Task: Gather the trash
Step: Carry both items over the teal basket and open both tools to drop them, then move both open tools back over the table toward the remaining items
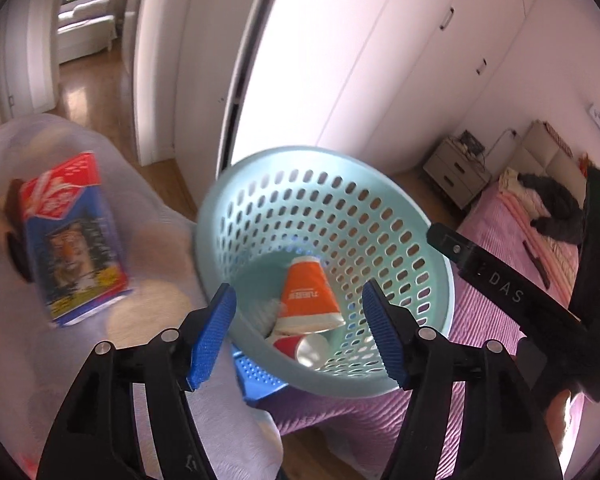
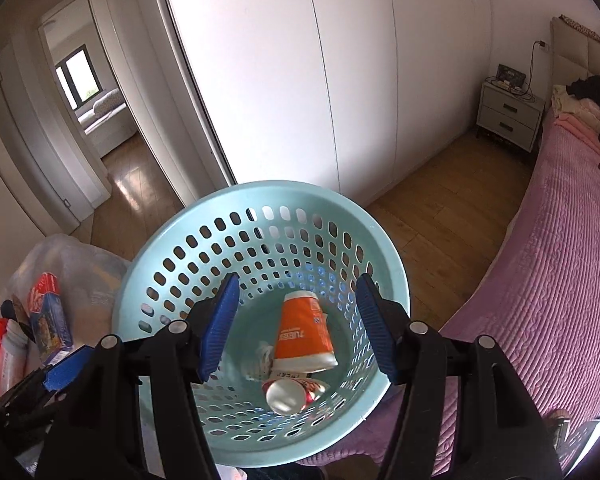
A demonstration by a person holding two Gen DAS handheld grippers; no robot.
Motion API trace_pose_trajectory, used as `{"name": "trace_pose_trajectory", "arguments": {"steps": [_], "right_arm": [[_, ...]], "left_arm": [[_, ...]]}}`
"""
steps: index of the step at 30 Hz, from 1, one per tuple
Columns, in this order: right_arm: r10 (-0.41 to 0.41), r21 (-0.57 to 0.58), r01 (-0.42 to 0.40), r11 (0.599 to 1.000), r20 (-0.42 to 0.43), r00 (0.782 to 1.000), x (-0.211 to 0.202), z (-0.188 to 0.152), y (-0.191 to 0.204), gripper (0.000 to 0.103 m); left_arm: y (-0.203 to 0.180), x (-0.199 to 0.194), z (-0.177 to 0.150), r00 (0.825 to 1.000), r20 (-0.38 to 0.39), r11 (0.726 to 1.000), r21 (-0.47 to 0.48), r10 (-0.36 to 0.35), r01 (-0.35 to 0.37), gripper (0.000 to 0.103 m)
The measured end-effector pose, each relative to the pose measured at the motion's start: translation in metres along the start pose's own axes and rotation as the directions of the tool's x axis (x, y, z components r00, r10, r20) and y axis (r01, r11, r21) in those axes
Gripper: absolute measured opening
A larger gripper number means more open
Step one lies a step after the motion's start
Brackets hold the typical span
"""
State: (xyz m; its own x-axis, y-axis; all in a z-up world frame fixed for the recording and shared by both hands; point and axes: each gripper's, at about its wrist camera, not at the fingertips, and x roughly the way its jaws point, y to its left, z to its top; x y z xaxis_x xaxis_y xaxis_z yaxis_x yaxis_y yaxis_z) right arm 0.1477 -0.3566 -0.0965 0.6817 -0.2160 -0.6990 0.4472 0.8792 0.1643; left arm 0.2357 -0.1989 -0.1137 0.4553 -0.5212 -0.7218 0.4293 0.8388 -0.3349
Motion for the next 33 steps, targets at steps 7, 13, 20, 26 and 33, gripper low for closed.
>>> {"name": "trace_pose_trajectory", "arguments": {"steps": [7, 13, 20, 26, 33], "right_arm": [[0.05, 0.001, -0.051, 0.999, 0.016, 0.999, -0.024, 0.002, 0.01, 0.057], [0.101, -0.057, -0.097, 0.994, 0.071, 0.992, -0.059, -0.001, 0.039, 0.057], [0.181, -0.16, -0.165, 0.973, 0.092, 0.979, -0.089, -0.015, 0.086, 0.059], [0.247, -0.281, -0.223, 0.933, 0.051, 0.968, -0.103, -0.045, 0.133, 0.061], [0.282, -0.387, -0.245, 0.889, 0.04, 0.959, -0.118, -0.071, 0.16, 0.061]], "left_arm": [[0.013, -0.049, -0.012, 0.997, 0.077, 0.999, -0.034, 0.0, 0.003, 0.064], [0.028, -0.104, -0.017, 0.984, 0.176, 0.999, -0.05, 0.03, -0.021, 0.064], [0.067, -0.166, -0.03, 0.958, 0.267, 0.99, -0.12, 0.109, -0.079, 0.064], [0.116, -0.188, -0.045, 0.95, 0.25, 0.967, -0.216, 0.189, -0.135, 0.064], [0.17, -0.189, -0.053, 0.943, 0.183, 0.932, -0.29, 0.278, -0.219, 0.064]]}}
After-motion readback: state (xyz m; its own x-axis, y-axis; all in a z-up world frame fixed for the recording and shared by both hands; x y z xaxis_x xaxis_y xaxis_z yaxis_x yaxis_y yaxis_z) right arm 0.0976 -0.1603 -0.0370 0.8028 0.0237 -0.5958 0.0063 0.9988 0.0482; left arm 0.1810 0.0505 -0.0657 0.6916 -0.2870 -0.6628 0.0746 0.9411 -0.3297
